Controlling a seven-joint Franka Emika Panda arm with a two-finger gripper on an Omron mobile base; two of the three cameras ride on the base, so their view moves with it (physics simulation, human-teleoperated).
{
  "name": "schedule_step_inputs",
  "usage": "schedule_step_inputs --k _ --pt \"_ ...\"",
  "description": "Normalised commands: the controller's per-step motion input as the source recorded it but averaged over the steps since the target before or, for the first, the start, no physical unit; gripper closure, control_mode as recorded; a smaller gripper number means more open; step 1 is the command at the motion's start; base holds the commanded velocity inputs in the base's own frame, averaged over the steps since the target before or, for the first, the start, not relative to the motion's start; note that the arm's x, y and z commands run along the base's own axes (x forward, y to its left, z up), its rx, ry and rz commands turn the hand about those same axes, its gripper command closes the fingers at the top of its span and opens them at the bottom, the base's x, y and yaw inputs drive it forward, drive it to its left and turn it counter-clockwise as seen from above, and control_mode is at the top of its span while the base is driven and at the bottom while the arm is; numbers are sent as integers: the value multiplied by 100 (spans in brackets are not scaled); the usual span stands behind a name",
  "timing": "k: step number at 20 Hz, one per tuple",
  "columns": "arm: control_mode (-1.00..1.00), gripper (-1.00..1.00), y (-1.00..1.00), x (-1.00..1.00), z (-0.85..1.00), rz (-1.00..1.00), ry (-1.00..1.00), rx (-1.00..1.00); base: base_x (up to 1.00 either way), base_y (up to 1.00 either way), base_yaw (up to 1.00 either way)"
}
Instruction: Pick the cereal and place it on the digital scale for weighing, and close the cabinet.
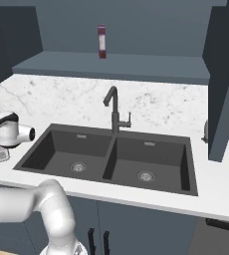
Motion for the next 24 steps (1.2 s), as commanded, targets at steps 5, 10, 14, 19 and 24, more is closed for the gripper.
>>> schedule_step_inputs --k 5,10,14,19,24 --pt "-100 -100 -7 -1 0 0 -6 0 0 0 0" --pt "-100 -100 -28 -6 1 0 -11 3 0 0 0" --pt "-100 -100 -18 0 0 0 -10 1 0 0 0" --pt "-100 -100 -41 -24 8 0 -21 6 0 0 0" --pt "-100 -100 -50 -53 31 0 -35 9 0 0 0"
